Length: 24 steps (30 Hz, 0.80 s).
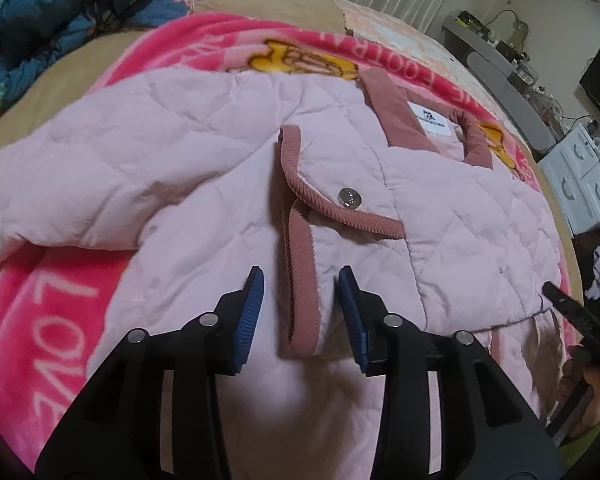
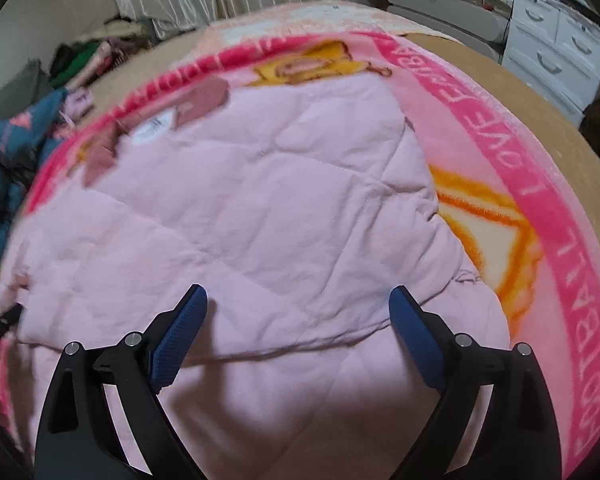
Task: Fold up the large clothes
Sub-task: 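Lay the cuff flat on the jacket front and open the left tool, then move the left tool to the other sleeve and grasp its cuff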
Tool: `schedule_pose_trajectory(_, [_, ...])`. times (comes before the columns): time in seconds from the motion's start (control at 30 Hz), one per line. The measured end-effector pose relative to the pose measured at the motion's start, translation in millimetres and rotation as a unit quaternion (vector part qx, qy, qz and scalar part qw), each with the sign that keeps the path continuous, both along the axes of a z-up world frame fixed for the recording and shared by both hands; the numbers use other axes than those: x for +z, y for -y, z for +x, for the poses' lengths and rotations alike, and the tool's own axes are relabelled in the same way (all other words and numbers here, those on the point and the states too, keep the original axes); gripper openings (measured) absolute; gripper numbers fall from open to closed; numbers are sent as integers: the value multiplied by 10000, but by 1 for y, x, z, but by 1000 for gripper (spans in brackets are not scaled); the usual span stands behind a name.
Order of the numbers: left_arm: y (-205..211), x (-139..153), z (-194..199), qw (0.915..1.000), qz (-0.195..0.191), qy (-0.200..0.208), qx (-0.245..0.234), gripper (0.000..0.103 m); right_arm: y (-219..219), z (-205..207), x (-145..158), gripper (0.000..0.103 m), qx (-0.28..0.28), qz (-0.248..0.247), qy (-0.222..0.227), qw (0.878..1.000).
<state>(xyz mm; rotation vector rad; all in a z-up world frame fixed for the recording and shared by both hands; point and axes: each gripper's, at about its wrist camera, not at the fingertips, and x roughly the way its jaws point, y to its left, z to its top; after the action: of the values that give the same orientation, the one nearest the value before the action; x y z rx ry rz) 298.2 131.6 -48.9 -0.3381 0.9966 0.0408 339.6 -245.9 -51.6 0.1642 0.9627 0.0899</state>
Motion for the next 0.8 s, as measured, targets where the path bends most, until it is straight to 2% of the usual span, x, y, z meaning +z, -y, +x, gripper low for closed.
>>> schedule_pose_trajectory(0.03, [-1,5,-2,10000,8,43,-2,41,-2,-6,5,92,30,35,79,10000])
schedule_pose_trajectory(0.17, [-6,23,-14,9997,53,223,45,48,-16,-22,22,96,191,115,281,9994])
schedule_pose_trajectory(0.2, [-8,27,-17,9996,69,259,64,54,-21,-25,26,97,257,113,334,9990])
schedule_pose_trajectory(0.23, [-10,31,-19,9995,78,284,75,71,-27,-29,31,97,318,115,402,9986])
schedule_pose_trajectory(0.3, [-14,37,-25,9993,122,349,93,89,-37,-36,42,97,442,140,553,9974])
schedule_pose_trajectory(0.43, [-24,46,-36,9986,187,460,188,94,-58,-50,60,99,672,210,824,9941])
schedule_pose_trajectory(0.67, [-49,52,-56,9972,220,539,463,94,-101,-63,75,99,1045,168,966,9897])
schedule_pose_trajectory(0.8, [-70,45,-69,9966,-10,453,692,94,-122,-69,76,99,1206,186,965,9878])
